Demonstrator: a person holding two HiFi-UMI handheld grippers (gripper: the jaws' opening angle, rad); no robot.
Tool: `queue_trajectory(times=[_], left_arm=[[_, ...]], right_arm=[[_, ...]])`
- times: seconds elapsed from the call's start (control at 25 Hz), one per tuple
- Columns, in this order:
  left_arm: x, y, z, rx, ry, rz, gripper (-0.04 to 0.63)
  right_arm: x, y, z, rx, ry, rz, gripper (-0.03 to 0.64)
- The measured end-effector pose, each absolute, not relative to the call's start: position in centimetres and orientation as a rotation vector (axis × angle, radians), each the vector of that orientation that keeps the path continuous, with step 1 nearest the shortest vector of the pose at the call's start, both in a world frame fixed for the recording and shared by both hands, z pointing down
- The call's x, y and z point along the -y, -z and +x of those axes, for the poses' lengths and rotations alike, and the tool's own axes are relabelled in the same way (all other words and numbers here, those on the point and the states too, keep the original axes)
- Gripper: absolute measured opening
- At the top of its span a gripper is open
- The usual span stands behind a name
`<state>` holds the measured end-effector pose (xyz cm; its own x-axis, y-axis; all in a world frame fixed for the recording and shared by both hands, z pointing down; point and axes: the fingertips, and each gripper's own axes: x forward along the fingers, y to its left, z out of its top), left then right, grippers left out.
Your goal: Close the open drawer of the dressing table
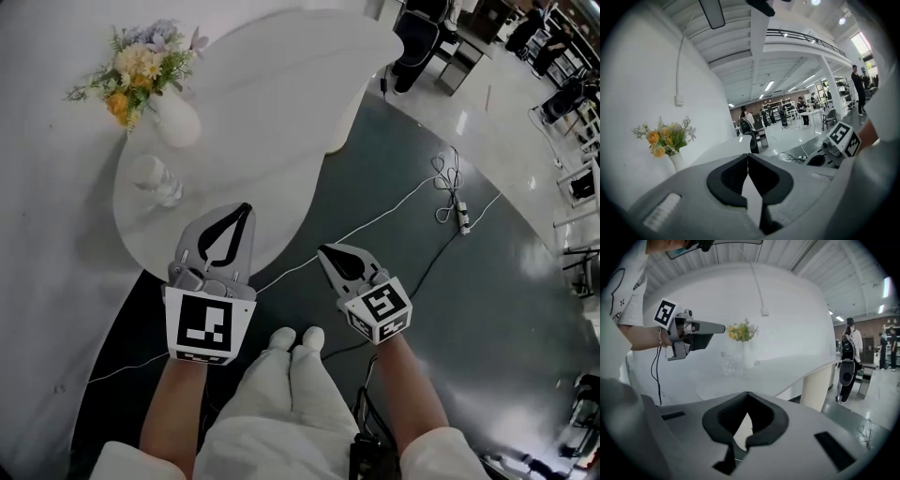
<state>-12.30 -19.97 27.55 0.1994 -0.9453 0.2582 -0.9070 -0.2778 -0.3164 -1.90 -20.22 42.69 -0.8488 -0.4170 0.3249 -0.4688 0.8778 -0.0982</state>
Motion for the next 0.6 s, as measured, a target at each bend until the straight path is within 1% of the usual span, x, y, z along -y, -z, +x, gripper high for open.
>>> queue_trajectory(times=[0.28, 0.44, 0.6], left_arm=[[18.0, -21.5, -12.1, -1.829, 0.451, -2.403, 0.017], [17.0, -19.6, -11.7, -1.804, 0.399, -2.417, 0.017], [16.0, -17.8, -11.5, -1.803, 0.344, -2.415, 0.017]], right_arm=[[18.5, -33.4, -0.7, 2.71, -0.155, 0.799, 0.0], [17.8, -29.9, 0.3, 2.678, -0.092, 0.884, 0.0], [17.4, -26.2, 2.0, 2.706, -0.163, 0.977, 0.0]])
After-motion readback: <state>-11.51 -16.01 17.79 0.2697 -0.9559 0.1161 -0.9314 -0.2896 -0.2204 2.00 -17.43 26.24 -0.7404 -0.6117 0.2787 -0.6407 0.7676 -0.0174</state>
